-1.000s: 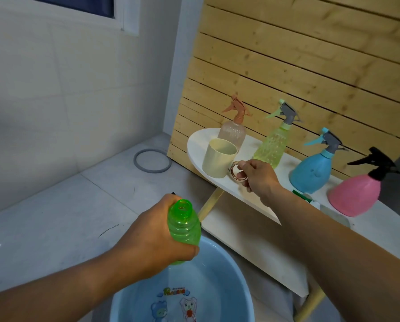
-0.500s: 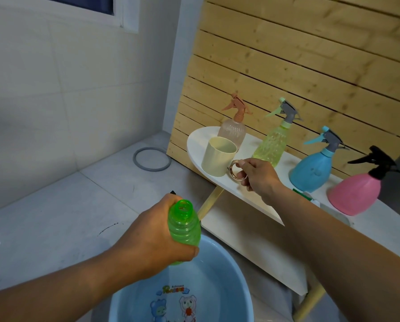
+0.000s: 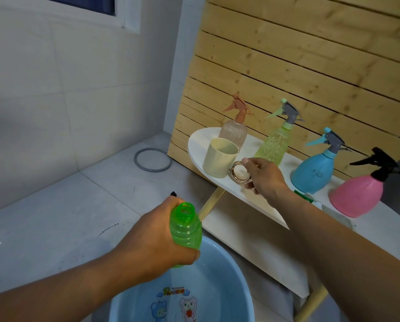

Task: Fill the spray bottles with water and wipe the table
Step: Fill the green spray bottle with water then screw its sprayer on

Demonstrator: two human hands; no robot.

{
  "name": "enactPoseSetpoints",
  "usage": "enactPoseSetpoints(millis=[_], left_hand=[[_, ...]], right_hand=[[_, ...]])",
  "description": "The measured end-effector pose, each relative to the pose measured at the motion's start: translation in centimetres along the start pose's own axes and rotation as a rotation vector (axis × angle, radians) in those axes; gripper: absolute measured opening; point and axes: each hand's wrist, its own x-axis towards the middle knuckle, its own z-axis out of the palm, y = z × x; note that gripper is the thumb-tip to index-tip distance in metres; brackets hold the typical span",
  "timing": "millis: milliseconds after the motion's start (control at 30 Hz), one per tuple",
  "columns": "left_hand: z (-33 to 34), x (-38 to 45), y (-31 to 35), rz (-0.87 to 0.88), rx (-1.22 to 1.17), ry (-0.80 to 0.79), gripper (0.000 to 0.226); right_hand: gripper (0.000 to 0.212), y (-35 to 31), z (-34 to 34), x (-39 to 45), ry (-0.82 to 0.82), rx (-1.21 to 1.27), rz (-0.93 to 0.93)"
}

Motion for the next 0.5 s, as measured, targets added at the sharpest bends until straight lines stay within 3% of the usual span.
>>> enactPoseSetpoints(millis=[67, 133, 167, 233, 300, 333, 400, 500], left_hand=[[-0.1, 0.1, 0.0, -0.003, -0.003, 0.005, 0.070], [-0.1, 0.2, -0.1, -0.006, 0.004, 0.010, 0.073], [-0.1, 0.2, -0.1, -0.007, 0.007, 0.011, 0.075], [-0.1, 0.3, -0.1, -0.012, 0.002, 0.014, 0.078], [-0.1, 0.5, -0.1, -0.025, -0.002, 0.017, 0.078], [-0.1, 0.6, 0.0, -0.033, -0.001, 0.014, 0.078], [0.1, 0.6, 0.3, -0.046, -0.008, -0.001, 0.076], [0.3, 0.5, 0.7, -0.050, 0.012, -0.015, 0.076]], right_hand=[[0.037, -0.5, -0.5, -0.8, 0.173, -0.122, -0.090], [0.026, -1.4, -1.0, -2.6, 0.220, -0.115, -0.231], [0.017, -1.9, -1.2, -3.8, 0.128, -0.065, -0.270], [0.009, -2.8, -1.3, -7.1, -0.238, 0.041, -0.273], [0.025, -3.3, -1.0, -10.9, -0.563, 0.135, -0.253], [0.037, -3.4, -0.6, -12.6, -0.632, 0.133, -0.266], [0.054, -3.4, 0.3, -15.1, -0.563, -0.036, -0.378], [0.056, -3.7, 1.1, -16.6, -0.351, -0.178, -0.471]])
